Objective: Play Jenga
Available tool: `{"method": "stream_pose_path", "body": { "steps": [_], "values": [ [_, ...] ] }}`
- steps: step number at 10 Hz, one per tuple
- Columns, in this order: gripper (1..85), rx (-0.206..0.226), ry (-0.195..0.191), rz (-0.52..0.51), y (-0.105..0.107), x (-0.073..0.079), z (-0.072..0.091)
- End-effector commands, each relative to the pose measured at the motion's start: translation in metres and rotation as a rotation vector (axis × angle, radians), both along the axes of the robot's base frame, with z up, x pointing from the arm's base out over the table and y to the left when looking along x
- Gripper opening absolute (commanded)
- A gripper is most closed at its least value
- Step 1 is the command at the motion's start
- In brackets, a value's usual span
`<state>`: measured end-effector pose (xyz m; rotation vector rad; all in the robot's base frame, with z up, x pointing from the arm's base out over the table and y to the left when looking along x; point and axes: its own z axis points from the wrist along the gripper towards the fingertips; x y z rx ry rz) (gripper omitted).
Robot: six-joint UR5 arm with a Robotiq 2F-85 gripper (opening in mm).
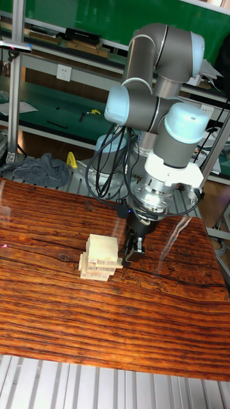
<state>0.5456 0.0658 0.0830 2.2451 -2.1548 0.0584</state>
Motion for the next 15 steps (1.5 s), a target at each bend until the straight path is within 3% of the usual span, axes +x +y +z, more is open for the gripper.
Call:
{"method": "stream_pose_path", "body": {
  "steps": [1,15],
  "values": [
    [41.0,-0.014,-0.012,0.037,-0.002,0.004,-0.001],
    [41.0,0.013,-0.012,0.031,-0.006,0.007,-0.014]
  ]
}}
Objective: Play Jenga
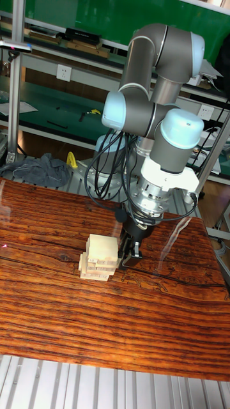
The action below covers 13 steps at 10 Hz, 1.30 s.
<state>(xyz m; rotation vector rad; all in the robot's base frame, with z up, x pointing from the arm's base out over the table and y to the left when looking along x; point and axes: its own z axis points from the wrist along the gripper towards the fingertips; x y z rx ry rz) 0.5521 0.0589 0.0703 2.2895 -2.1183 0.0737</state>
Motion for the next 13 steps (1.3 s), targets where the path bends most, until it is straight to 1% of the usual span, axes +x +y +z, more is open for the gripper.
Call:
{"method": "stream_pose_path", "body": {
  "steps": [1,9,11,13],
  "values": [
    [41.0,0.015,-0.001,-0.006,0.0001,0.0007,-0.0018],
    [41.0,0.029,0.008,-0.015,0.0033,-0.0031,0.0012],
    [41.0,0.024,0.009,-0.02,0.0021,-0.0059,0.0037],
    [41.0,0.029,0.012,-0.025,0.0033,-0.0089,0.0058]
  ]
}}
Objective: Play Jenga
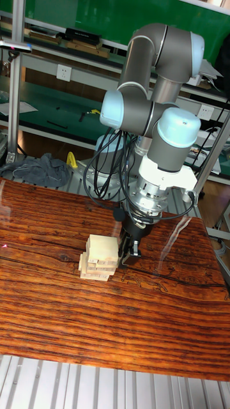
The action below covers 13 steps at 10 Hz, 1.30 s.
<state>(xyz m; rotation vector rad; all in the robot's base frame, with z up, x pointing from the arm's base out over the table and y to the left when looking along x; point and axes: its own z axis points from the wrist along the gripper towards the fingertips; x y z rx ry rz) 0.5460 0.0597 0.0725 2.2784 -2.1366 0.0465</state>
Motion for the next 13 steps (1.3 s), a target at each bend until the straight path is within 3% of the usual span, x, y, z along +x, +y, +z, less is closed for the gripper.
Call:
{"method": "stream_pose_path", "body": {
  "steps": [1,5,9,11,13],
  "values": [
    [41.0,0.016,0.004,-0.011,0.003,-0.004,0.005],
    [42.3,-0.016,0.003,0.035,-0.004,-0.005,0.005],
    [47.0,-0.002,-0.007,0.04,-0.001,-0.002,0.004],
    [47.0,0.026,-0.009,0.023,0.003,-0.001,0.003],
    [47.0,0.093,0.0,-0.036,0.011,-0.004,-0.002]
  ]
}}
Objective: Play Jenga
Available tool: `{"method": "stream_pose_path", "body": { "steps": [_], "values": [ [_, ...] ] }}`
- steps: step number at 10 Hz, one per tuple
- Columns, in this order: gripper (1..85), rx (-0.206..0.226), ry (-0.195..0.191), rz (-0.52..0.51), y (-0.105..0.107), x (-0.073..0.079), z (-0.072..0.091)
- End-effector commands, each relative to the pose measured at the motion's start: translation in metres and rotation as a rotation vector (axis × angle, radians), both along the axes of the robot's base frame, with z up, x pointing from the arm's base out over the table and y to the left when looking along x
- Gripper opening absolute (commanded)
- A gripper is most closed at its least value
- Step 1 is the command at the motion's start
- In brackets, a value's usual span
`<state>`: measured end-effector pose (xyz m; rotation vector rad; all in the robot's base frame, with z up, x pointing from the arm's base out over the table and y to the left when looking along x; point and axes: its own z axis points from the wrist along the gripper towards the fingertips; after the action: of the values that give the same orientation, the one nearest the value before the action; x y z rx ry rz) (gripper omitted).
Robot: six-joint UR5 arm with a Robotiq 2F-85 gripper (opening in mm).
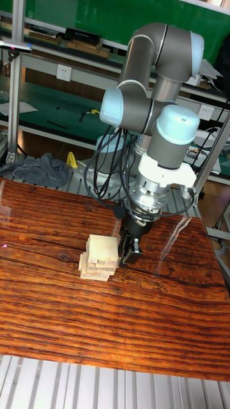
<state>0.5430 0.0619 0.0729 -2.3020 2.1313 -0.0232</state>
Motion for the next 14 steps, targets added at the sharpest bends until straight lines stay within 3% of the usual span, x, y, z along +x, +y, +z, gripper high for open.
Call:
{"method": "stream_pose_path", "body": {
  "steps": [1,8,14],
  "values": [
    [47.0,0.082,0.009,-0.062,0.008,-0.001,-0.004],
    [47.0,0.09,0.017,-0.086,0.007,-0.003,-0.007],
    [47.0,0.047,0.01,-0.073,-0.002,-0.002,-0.008]
  ]
}}
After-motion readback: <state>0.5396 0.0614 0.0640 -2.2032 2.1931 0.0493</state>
